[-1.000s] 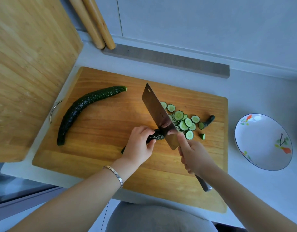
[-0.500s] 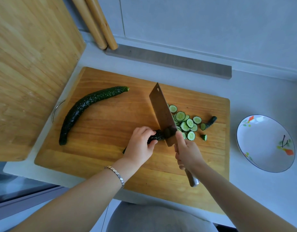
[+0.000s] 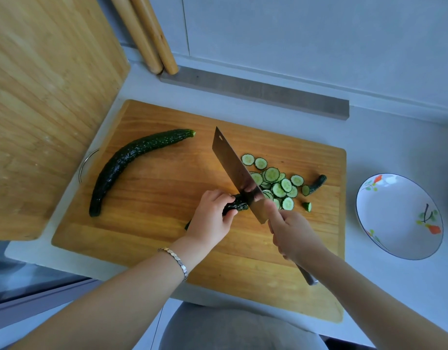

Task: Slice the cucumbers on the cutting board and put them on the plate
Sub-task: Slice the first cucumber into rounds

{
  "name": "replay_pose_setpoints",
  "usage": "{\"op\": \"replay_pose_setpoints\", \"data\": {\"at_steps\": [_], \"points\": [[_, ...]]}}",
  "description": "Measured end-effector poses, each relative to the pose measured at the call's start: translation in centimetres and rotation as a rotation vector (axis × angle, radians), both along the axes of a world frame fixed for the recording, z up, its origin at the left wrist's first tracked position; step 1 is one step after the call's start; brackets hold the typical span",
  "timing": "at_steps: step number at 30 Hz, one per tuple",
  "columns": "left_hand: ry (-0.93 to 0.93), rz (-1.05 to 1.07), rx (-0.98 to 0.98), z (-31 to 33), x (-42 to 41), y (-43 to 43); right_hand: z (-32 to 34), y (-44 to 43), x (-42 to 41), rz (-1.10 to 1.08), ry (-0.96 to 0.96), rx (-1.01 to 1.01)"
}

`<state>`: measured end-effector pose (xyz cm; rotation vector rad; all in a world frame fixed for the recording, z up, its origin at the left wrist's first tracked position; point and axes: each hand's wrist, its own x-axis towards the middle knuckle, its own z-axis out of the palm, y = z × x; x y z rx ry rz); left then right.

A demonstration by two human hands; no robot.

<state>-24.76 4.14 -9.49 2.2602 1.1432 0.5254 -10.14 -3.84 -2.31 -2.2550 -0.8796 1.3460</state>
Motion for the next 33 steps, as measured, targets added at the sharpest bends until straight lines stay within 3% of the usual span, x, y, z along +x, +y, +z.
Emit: {"op": "replay_pose_setpoints", "data": {"at_steps": [6, 13, 26, 33], "points": [[-0.009, -0.002, -0.002, 0.2, 0.0, -0.2, -2.0, 0.5, -0.7, 0.001, -0.011, -0.036], [-0.02, -0.007, 0.0, 0.1, -0.8, -0.2, -0.5, -0.1, 0.4, -0.261, 0.283, -0.056], [-0.022, 0.004, 0.017, 0.2, -0.5, -0.2, 0.9, -0.1, 0.1, -0.054, 0.107, -0.03], [-0.032, -0.012, 0.013, 0.1, -0.5, -0.1, -1.7, 0.9, -1.2, 0.001, 0.002, -0.025]]}}
